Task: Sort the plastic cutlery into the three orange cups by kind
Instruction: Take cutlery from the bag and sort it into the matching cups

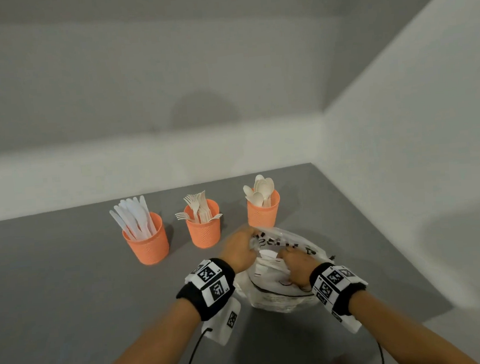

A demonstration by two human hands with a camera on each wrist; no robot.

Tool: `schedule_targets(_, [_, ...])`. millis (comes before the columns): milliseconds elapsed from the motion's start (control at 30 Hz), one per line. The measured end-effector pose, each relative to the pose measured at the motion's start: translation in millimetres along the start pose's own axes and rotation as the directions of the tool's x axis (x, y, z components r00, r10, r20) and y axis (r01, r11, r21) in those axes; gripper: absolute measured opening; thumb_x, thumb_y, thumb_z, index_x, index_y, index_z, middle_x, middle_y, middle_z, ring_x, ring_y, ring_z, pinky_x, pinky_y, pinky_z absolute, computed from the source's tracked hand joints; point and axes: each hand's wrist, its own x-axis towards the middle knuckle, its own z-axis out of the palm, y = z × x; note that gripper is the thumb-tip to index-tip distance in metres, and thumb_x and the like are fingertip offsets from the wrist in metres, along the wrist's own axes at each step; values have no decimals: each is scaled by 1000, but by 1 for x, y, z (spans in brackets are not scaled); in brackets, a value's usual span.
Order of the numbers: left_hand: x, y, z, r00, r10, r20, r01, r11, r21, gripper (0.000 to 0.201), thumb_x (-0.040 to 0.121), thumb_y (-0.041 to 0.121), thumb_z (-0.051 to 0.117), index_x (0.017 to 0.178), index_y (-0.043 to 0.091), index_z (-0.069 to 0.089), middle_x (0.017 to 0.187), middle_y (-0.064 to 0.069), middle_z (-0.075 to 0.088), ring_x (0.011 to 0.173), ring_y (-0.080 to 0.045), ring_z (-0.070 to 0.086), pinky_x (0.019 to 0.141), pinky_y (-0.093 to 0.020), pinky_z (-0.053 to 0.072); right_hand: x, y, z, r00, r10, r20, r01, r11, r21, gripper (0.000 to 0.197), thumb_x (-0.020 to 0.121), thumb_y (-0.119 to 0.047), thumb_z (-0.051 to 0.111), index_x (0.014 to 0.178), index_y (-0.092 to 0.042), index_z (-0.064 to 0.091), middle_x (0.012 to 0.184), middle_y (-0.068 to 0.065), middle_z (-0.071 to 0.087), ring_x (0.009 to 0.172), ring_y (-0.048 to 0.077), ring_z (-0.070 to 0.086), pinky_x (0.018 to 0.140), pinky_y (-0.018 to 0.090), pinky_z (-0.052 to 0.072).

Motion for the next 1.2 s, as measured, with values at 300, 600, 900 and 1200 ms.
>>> schedule_targets(300, [-6, 0, -3, 1000, 12, -8, -12, 1000, -2, 36, 83, -2, 50, 119, 2, 55, 122, -14, 57, 114, -27, 53, 94, -29, 40, -15, -2, -3, 996, -60, -65, 71, 978, 194, 53, 86, -38, 57, 136, -27, 43, 138, 0, 50, 127, 21, 45, 108, 31, 33])
schedule_targets(600, [-4, -1, -1, 1000, 5, 2, -5, 1000, 5, 38, 83, -3, 50, 120, 4, 53, 120, -11, 58, 113, -25, 54, 90, -24, 39, -22, -2, -3, 1000, -5, -20, 7, 995, 98, 24, 88, -19, 54, 107, -8, 62, 113, 11, 65, 103, 26, 59, 90, 31, 46])
schedule_targets(900, [-1, -6, 2, 1000, 0, -8, 0, 1000, -26, 38, 82, -3, 49, 118, 5, 55, 118, -11, 60, 111, -26, 55, 88, -25, 40, -30, -4, -13, 995, -42, -87, 64, 959, 277, 40, 81, -15, 61, 120, -20, 52, 112, 1, 62, 100, 18, 57, 86, 24, 42])
schedule_targets(1200, [2, -10, 3, 999, -46, 12, 47, 994, -95, 41, 88, 5, 50, 128, 7, 47, 129, -7, 55, 120, -23, 50, 96, -24, 35, -28, -11, -18, 944, 18, -329, 167, 835, 524, 31, 77, -4, 60, 82, -32, 49, 73, -12, 55, 66, 5, 53, 61, 14, 41])
